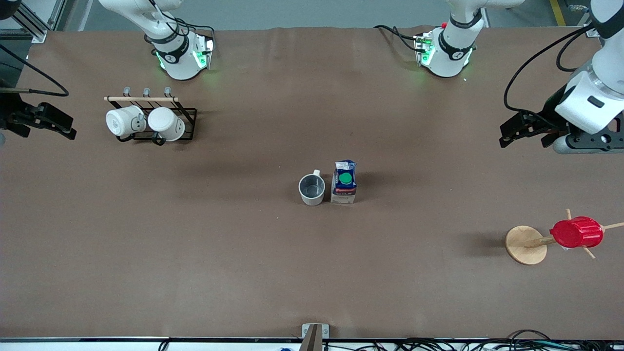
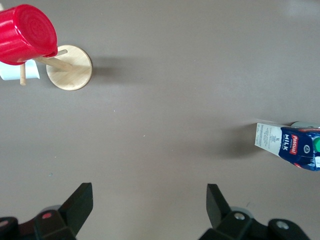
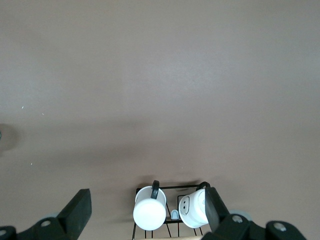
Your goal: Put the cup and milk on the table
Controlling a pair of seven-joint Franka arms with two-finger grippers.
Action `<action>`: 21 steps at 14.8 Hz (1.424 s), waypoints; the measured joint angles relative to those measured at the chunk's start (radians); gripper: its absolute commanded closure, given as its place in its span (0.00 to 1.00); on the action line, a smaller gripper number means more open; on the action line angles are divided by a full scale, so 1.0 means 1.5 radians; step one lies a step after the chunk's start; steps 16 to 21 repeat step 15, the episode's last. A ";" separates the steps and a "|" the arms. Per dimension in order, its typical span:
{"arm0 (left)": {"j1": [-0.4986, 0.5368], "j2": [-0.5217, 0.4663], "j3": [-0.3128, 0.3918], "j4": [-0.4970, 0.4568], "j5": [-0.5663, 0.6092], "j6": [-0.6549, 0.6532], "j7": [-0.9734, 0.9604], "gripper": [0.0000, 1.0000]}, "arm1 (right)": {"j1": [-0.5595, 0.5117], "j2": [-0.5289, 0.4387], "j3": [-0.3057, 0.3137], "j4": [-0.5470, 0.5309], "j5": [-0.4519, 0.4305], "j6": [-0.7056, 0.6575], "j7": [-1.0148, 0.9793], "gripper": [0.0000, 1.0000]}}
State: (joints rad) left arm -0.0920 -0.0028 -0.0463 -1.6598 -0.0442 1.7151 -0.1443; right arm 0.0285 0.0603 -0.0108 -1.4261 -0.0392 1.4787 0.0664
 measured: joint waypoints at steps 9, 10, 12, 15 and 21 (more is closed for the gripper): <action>0.000 -0.001 0.003 -0.007 0.003 0.019 0.001 0.01 | 0.000 0.000 0.000 0.000 0.000 -0.005 -0.001 0.00; -0.001 -0.001 0.001 -0.007 0.010 0.019 0.002 0.01 | 0.000 0.000 0.000 0.000 0.000 -0.005 -0.002 0.00; -0.005 -0.003 -0.003 -0.007 0.018 0.012 0.002 0.01 | 0.000 0.000 0.000 0.000 0.000 -0.005 -0.002 0.00; -0.009 -0.006 -0.004 -0.007 0.019 -0.001 0.002 0.01 | 0.000 0.000 0.000 0.000 0.000 -0.005 -0.002 0.00; -0.009 -0.006 -0.004 -0.007 0.019 -0.001 0.002 0.01 | 0.000 0.000 0.000 0.000 0.000 -0.005 -0.002 0.00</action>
